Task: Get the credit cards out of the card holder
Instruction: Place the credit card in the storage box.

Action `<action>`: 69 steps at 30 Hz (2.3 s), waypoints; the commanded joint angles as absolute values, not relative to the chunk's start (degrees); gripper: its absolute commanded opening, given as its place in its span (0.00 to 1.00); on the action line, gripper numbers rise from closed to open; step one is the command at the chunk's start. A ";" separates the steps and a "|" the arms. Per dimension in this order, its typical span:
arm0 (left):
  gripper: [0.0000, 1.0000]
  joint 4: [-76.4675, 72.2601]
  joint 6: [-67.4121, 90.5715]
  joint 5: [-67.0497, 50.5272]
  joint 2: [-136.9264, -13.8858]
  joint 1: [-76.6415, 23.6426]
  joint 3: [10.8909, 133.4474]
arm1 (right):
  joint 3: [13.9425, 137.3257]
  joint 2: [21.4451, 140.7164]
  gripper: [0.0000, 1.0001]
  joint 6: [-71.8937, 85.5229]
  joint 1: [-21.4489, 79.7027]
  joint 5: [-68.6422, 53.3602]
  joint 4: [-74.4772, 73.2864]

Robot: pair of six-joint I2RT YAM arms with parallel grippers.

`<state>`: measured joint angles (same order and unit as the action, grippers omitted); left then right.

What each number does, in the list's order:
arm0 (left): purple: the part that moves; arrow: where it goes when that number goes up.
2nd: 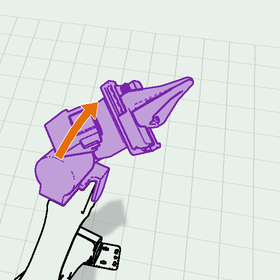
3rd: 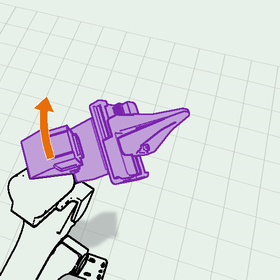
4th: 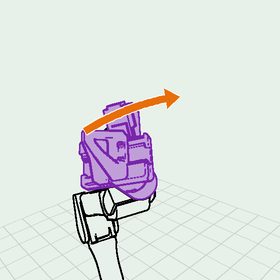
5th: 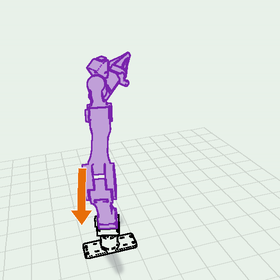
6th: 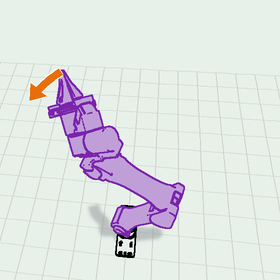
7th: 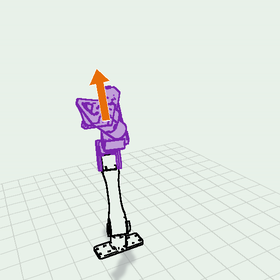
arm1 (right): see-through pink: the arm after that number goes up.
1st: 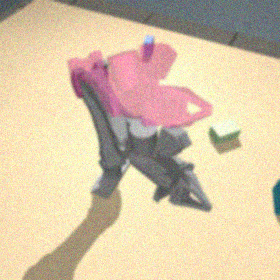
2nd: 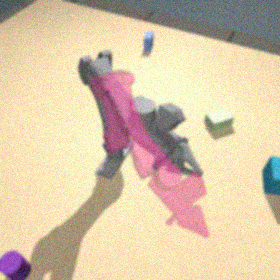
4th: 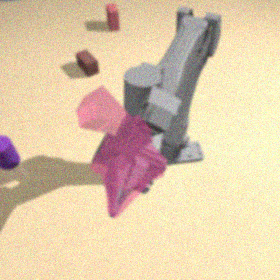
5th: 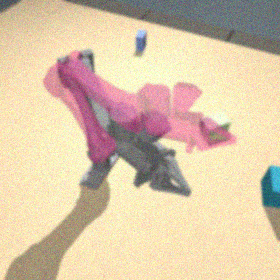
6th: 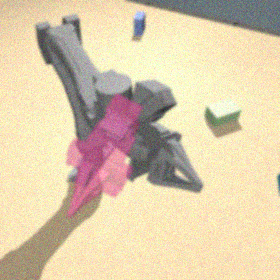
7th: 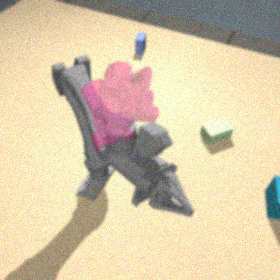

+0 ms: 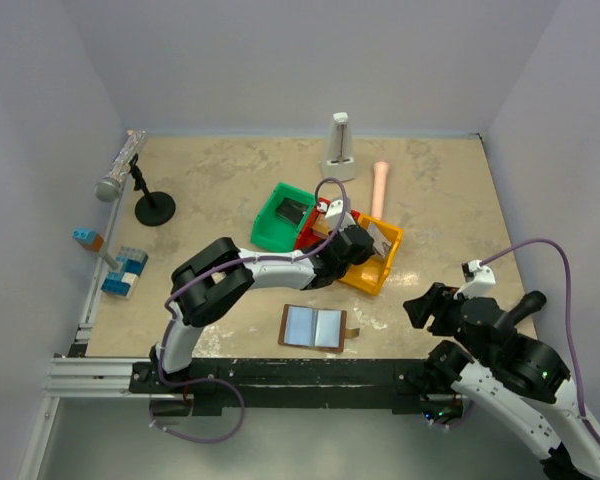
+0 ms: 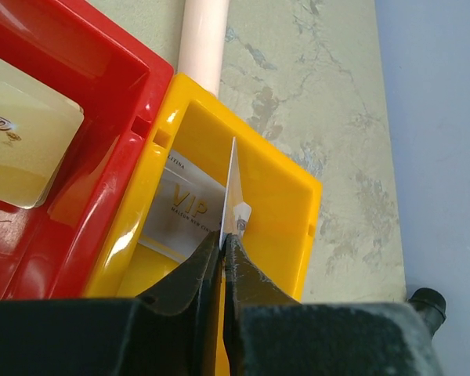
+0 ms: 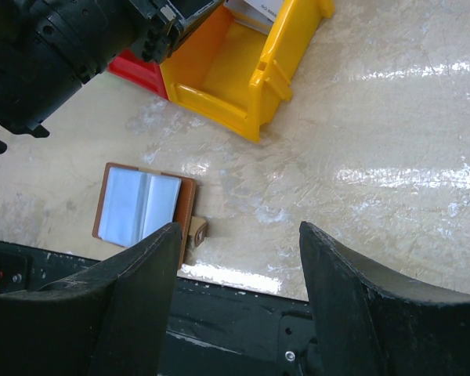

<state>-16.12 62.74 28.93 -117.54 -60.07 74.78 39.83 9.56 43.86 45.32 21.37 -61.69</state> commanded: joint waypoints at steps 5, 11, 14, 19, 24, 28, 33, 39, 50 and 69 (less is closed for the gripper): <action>0.17 -16.26 61.35 29.53 -118.04 -60.29 76.64 | 39.64 9.32 0.66 43.42 45.53 21.36 -59.85; 0.23 -15.73 61.17 29.44 -117.69 -60.29 76.73 | 39.55 9.23 0.66 43.42 45.53 21.27 -59.85; 0.26 -15.47 61.35 29.18 -117.60 -60.29 76.73 | 39.55 9.23 0.67 43.42 45.53 21.27 -59.85; 0.32 -14.15 62.05 28.92 -117.68 -60.21 76.73 | 39.55 9.23 0.66 43.42 45.53 21.18 -59.77; 0.34 -12.75 62.58 28.65 -117.60 -60.03 76.99 | 39.38 9.32 0.67 43.24 45.53 21.09 -59.50; 0.36 -10.73 63.10 28.57 -117.95 -60.03 77.61 | 39.38 9.32 0.67 43.24 45.53 21.01 -59.50; 0.39 -9.67 63.11 27.69 -118.30 -60.03 78.13 | 39.37 9.32 0.67 43.15 45.53 20.92 -59.50; 0.42 -8.35 63.19 27.16 -118.13 -59.77 78.40 | 39.29 9.58 0.67 43.15 45.53 20.74 -59.41; 0.43 -7.65 64.07 26.81 -116.81 -59.41 77.52 | 39.38 9.49 0.67 43.15 45.53 20.66 -59.50; 0.38 -6.51 52.13 29.18 -102.50 -63.80 68.47 | 39.46 10.28 0.66 42.54 45.53 20.30 -59.15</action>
<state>-7.53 58.78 26.68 -111.85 -61.21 71.18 39.48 9.63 43.29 45.32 20.29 -61.21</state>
